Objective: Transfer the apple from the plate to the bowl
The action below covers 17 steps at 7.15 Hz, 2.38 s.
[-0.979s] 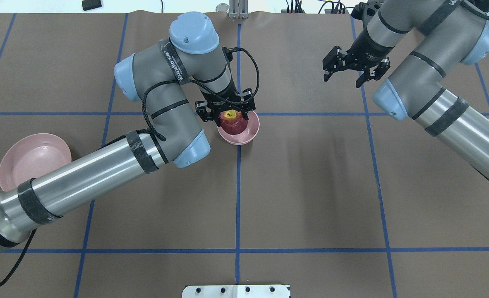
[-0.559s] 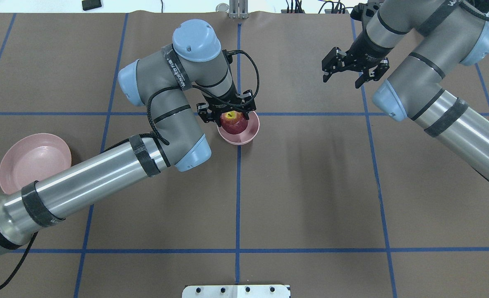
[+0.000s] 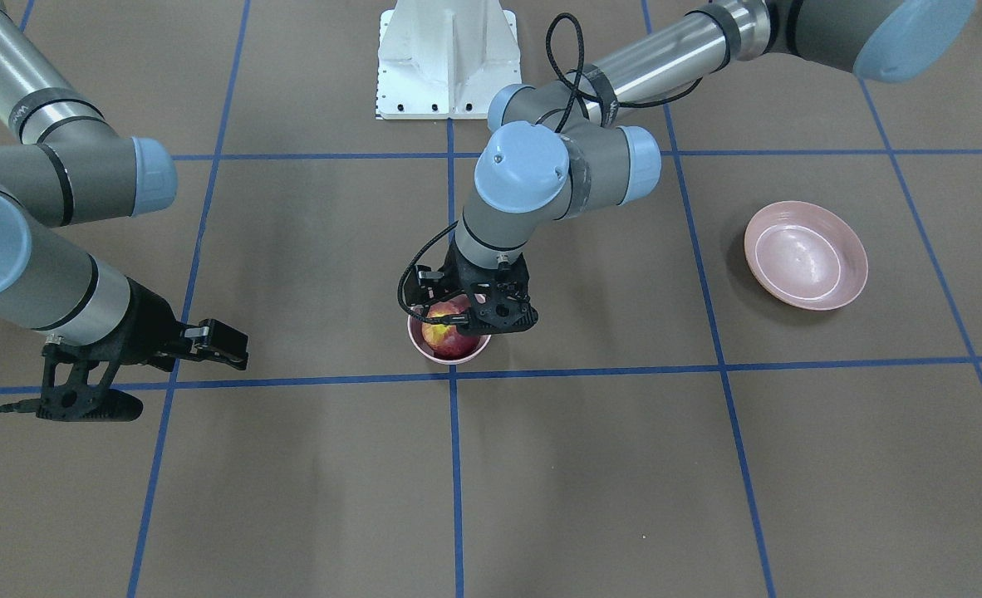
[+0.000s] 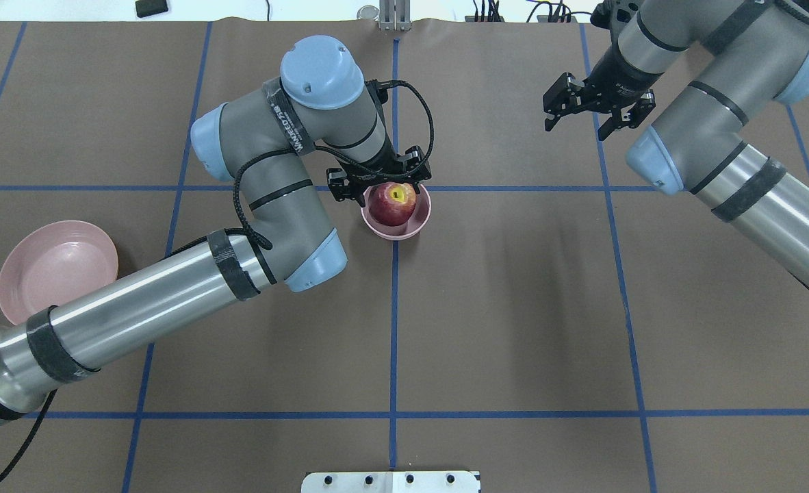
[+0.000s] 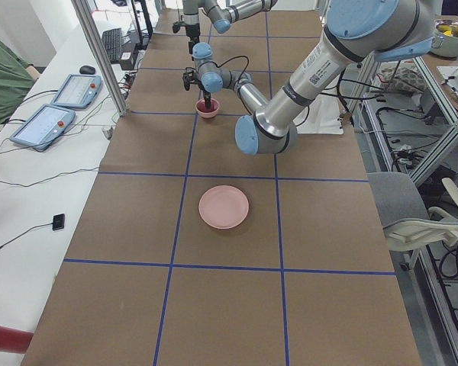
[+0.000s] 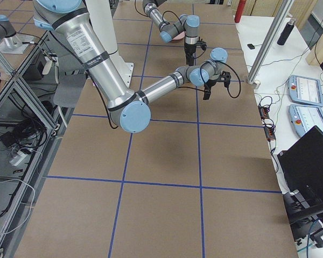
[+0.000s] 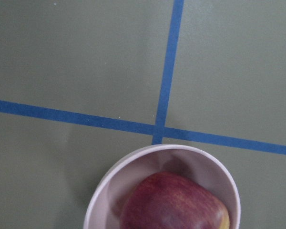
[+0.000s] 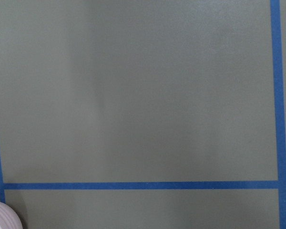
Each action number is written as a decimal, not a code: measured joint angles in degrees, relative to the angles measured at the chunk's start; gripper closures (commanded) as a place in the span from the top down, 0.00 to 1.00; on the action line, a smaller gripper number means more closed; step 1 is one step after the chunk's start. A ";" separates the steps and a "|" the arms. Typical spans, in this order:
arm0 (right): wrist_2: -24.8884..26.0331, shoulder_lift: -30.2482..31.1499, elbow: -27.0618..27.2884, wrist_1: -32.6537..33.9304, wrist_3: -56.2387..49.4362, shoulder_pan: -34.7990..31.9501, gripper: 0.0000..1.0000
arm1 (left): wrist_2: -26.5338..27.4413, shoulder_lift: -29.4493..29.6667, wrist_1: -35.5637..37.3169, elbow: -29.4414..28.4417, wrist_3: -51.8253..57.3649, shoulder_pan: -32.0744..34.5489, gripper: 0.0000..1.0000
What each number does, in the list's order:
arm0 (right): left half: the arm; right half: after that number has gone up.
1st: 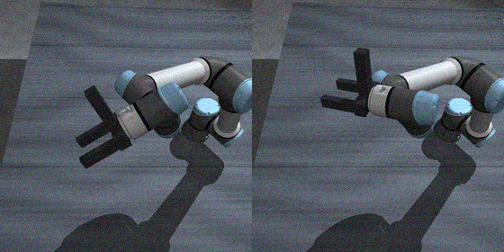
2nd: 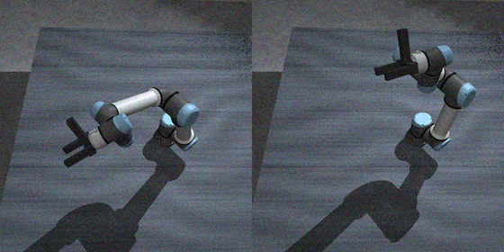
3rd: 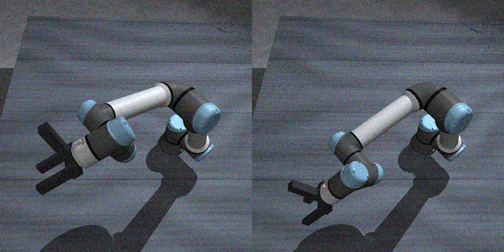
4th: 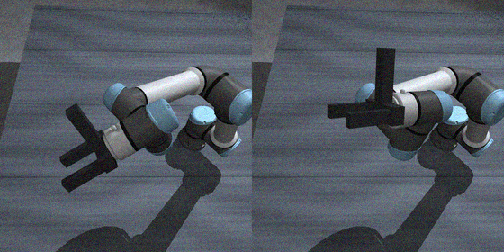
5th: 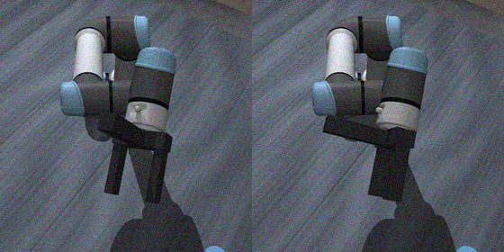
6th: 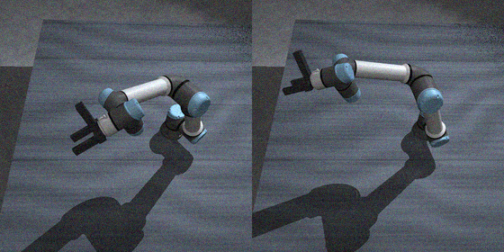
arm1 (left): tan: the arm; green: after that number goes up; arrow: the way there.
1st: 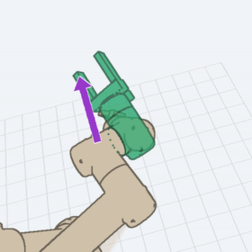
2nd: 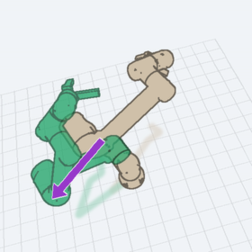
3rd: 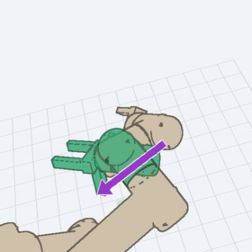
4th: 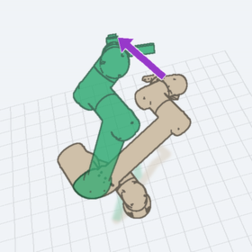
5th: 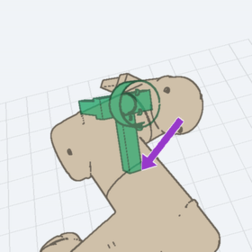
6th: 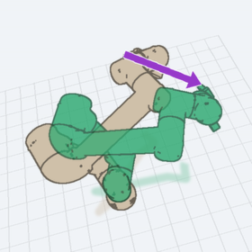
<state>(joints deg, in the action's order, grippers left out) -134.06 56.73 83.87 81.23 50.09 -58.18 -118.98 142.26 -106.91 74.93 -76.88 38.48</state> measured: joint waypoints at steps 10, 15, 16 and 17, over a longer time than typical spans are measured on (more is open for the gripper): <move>7.44 19.03 6.03 12.65 -42.11 -20.50 1.00 | -10.77 -39.30 22.73 25.25 69.72 43.80 0.98; 1.97 30.40 5.73 6.90 -42.11 -26.83 1.00 | -10.88 -51.96 13.50 13.68 80.69 48.47 0.98; 1.89 32.57 6.68 6.88 -42.52 -28.28 1.00 | -11.95 -53.09 10.68 11.96 80.88 48.97 0.98; 1.93 33.65 7.58 7.16 -42.70 -29.83 1.00 | -14.50 -53.48 10.15 11.75 80.79 49.99 0.98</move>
<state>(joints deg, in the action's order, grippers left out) -132.14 90.37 91.45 88.39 7.39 -88.01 -133.48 88.78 -96.75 86.68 3.91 88.47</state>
